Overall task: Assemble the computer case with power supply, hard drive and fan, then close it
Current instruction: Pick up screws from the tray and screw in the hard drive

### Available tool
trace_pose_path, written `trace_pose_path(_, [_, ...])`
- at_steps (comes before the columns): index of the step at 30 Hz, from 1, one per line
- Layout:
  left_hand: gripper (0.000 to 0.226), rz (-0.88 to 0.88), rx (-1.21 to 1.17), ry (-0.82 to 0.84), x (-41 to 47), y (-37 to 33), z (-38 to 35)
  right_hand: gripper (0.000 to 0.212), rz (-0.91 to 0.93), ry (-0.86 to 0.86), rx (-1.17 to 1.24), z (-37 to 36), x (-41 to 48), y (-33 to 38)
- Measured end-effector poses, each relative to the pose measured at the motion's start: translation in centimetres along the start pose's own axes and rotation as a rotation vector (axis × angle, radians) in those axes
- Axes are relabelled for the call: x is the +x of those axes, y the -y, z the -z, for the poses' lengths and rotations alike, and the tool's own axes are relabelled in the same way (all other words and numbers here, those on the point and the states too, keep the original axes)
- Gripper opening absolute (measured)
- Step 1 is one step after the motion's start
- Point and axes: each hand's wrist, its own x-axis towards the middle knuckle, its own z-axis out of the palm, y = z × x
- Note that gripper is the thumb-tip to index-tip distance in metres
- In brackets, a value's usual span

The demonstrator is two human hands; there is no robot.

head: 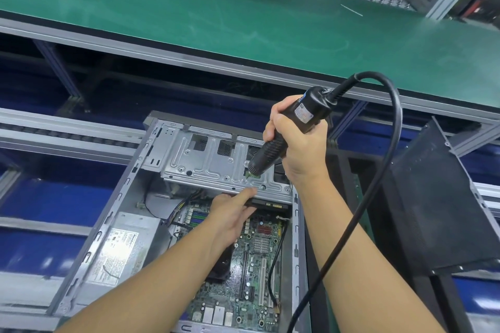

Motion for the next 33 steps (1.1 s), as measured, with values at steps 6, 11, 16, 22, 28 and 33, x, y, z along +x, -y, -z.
trace_pose_path(6, [0.033,0.007,-0.005,-0.021,0.05,0.03,-0.09,0.021,-0.015,-0.004,0.011,-0.13,-0.05,-0.35])
trace_pose_path(11, [0.036,0.027,-0.005,-0.023,0.39,0.12,-0.03,0.021,-0.019,-0.011,0.015,-0.02,-0.13,-0.66])
trace_pose_path(16, [0.051,0.031,-0.005,-0.025,0.56,0.18,0.07,0.020,-0.041,-0.021,0.049,0.12,-0.19,-0.76])
trace_pose_path(22, [0.054,0.043,-0.001,-0.016,0.65,0.14,0.10,0.021,-0.032,-0.007,0.030,-0.01,-0.14,-0.72])
trace_pose_path(28, [0.056,0.045,0.000,-0.012,0.69,0.23,0.17,0.014,-0.039,-0.030,0.043,0.49,-0.13,-0.77])
trace_pose_path(33, [0.049,0.039,-0.005,-0.014,0.64,0.26,0.10,0.023,-0.019,0.019,-0.019,0.32,-0.12,-0.51])
